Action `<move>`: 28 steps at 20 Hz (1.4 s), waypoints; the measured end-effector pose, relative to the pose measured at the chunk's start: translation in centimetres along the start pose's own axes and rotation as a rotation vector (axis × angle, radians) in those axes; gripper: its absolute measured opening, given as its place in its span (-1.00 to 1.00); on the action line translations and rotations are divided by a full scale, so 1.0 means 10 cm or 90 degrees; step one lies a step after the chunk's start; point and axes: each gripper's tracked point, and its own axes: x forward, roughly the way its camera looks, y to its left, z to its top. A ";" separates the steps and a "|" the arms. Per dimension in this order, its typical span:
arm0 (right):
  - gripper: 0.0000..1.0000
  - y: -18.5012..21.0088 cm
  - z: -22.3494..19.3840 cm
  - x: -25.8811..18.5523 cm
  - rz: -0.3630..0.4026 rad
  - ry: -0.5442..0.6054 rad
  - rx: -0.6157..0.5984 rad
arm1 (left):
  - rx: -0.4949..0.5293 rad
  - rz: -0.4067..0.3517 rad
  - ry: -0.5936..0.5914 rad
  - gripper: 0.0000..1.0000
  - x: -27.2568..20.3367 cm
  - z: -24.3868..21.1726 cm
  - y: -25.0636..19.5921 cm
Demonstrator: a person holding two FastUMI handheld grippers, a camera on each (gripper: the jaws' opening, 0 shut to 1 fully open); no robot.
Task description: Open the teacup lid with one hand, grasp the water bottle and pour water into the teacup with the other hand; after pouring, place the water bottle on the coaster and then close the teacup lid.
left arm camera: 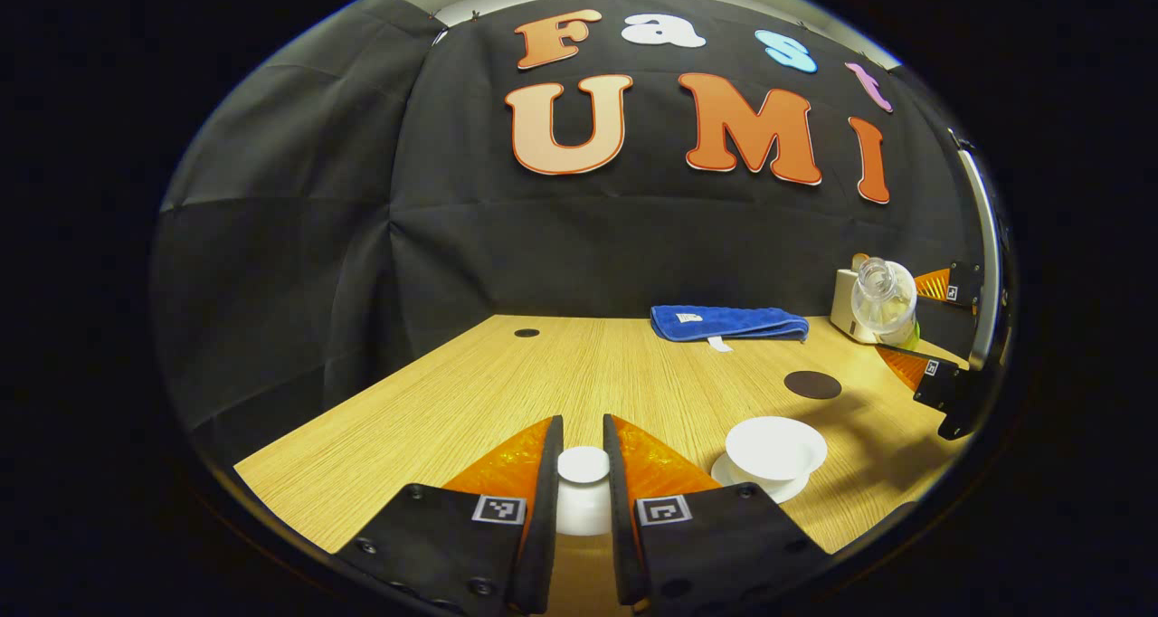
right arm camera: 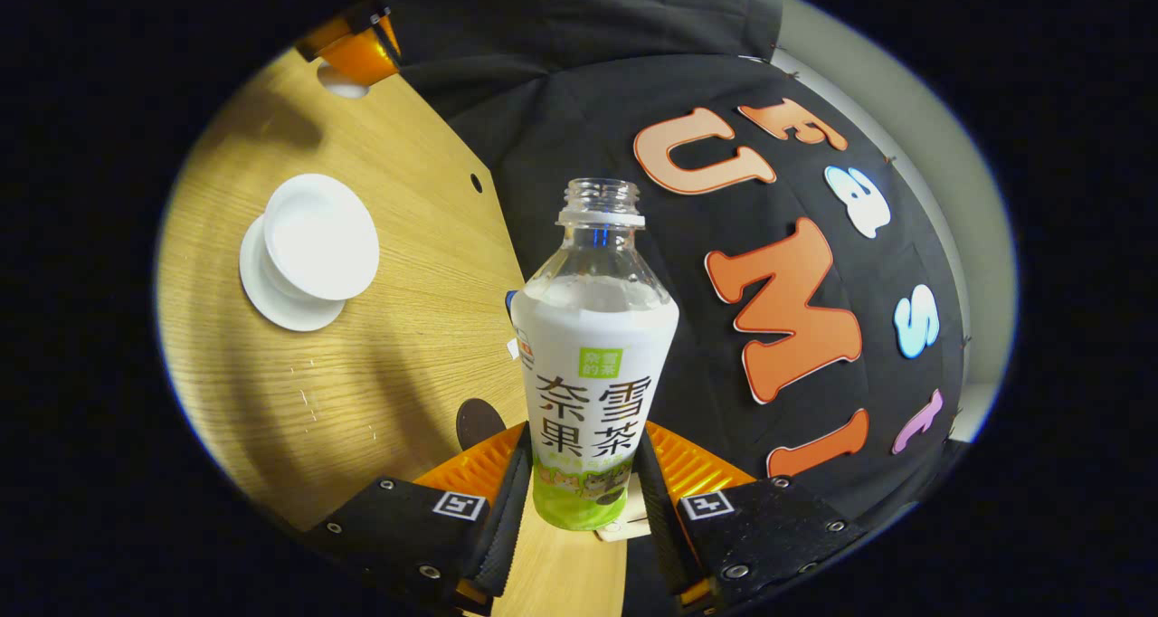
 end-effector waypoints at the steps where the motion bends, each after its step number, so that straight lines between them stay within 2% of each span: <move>1: 0.28 0.01 0.01 0.01 -0.005 -0.003 -0.021 | 0.000 -0.001 0.002 -0.39 0.00 -0.03 0.01; 12: 0.27 -0.05 0.14 0.07 -0.069 -0.052 -0.248 | 0.000 -0.003 0.017 -0.39 0.03 -0.17 0.11; 18: 0.27 -0.09 0.23 0.10 -0.099 -0.084 -0.323 | -0.004 -0.005 0.026 -0.39 0.05 -0.24 0.15; 28: 0.27 -0.24 0.41 0.19 -0.132 -0.127 -0.392 | -0.003 0.001 0.024 -0.43 0.06 -0.22 0.23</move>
